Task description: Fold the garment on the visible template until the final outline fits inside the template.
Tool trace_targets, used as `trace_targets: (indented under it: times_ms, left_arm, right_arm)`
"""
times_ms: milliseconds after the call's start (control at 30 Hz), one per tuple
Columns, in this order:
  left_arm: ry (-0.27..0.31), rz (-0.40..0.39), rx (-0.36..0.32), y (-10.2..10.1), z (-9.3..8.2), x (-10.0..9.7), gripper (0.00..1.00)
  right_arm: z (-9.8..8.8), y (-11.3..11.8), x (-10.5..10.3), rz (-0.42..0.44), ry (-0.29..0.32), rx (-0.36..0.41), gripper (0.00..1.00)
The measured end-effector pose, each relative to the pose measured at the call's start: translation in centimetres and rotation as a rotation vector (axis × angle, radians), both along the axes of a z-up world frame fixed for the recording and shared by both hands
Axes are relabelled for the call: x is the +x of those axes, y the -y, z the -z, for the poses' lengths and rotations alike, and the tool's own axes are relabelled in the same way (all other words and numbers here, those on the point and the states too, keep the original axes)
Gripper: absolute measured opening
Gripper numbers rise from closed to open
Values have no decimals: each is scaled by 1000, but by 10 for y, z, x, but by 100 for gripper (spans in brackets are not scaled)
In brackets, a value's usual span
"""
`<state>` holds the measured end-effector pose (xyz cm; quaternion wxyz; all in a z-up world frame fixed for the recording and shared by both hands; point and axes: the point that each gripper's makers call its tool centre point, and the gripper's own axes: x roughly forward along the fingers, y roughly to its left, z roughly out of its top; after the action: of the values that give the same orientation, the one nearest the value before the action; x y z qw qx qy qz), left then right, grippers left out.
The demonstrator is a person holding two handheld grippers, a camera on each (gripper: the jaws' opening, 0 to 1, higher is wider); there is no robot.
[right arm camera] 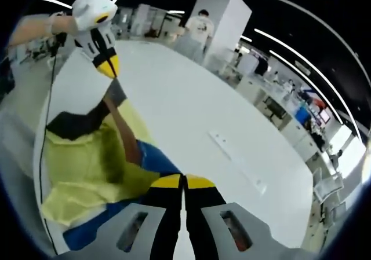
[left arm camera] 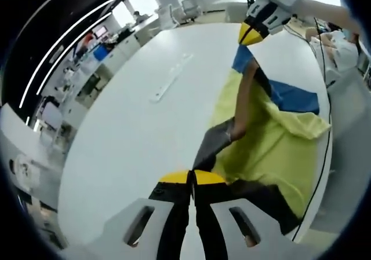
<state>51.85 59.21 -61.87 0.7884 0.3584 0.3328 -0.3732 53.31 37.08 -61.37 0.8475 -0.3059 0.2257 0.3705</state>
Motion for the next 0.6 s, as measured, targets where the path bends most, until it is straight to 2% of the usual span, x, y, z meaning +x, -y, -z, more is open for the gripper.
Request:
trace_targets:
  times_ms: [167, 267, 600]
  left_arm:
    - [-4, -11, 1, 0, 8, 6, 0]
    - [-16, -20, 0, 0, 14, 9, 0]
    - [-42, -70, -27, -4, 29, 30, 0]
  right_arm:
    - [9, 3, 9, 20, -15, 4, 1]
    - [14, 5, 23, 29, -17, 1, 1]
    - [31, 5, 43, 56, -54, 15, 1]
